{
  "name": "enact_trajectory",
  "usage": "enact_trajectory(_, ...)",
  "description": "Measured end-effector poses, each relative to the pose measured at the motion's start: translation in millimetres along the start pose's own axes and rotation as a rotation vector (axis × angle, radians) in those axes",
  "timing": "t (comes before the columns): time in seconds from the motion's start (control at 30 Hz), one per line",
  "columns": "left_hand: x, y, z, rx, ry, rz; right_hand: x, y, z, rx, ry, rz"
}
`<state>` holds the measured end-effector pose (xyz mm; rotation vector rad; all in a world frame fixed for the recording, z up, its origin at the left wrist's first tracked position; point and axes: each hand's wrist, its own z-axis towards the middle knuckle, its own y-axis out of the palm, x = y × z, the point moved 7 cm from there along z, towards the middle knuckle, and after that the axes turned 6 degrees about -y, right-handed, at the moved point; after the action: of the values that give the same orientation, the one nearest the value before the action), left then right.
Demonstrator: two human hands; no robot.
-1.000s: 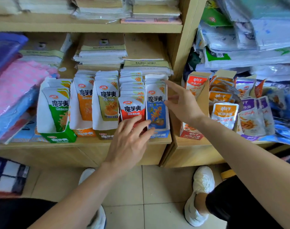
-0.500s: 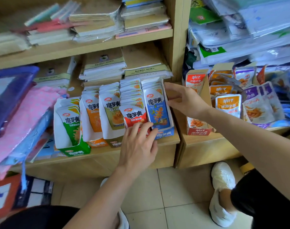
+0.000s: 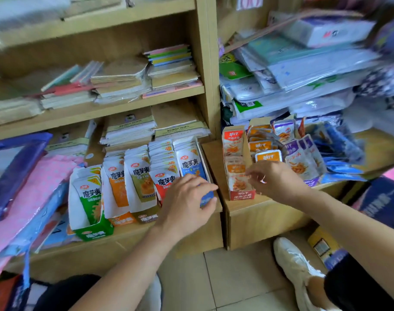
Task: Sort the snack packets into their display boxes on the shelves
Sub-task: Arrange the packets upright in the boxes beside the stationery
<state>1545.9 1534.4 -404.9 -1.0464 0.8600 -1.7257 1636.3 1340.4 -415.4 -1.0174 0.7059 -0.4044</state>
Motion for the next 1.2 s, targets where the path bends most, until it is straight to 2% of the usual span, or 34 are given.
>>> enact_trajectory(0.1,15,5,28,-0.101,-0.009,-0.032,32,-11,-25,-0.011,0.073,-0.027)
enact_trajectory(0.37,41,66,86,-0.336,-0.114,-0.030,100,-28,-29,0.188,0.244,0.024)
enact_trajectory(0.53,72,91,117,-0.291,-0.097,-0.083,109,-21,-7,0.092,0.188,-0.004)
enact_trajectory(0.63,74,107,127,-0.345,-0.088,-0.117,109,-20,-8,0.127,0.127,-0.004)
enact_trajectory(0.7,67,114,129,-0.384,-0.115,-0.231,108,-25,-15,0.161,0.085,-0.007)
enact_trajectory(0.8,58,122,132,-0.501,-0.156,-0.303,110,-30,-30,0.121,0.050,0.007)
enact_trajectory(0.9,57,127,135,-0.562,-0.095,-0.212,111,-30,-43,0.056,0.046,0.053)
enact_trajectory(1.0,55,126,138,-0.501,-0.027,-0.244,114,-31,-47,0.052,0.059,0.071)
enact_trajectory(1.07,49,126,137,-0.540,-0.009,-0.307,113,-31,-46,0.075,0.055,0.058)
enact_trajectory(1.13,37,124,139,-0.613,-0.084,-0.431,112,-33,-43,0.115,0.062,0.041)
enact_trajectory(1.2,23,116,147,-0.558,-0.162,-0.479,107,-32,-36,0.149,0.061,0.036)
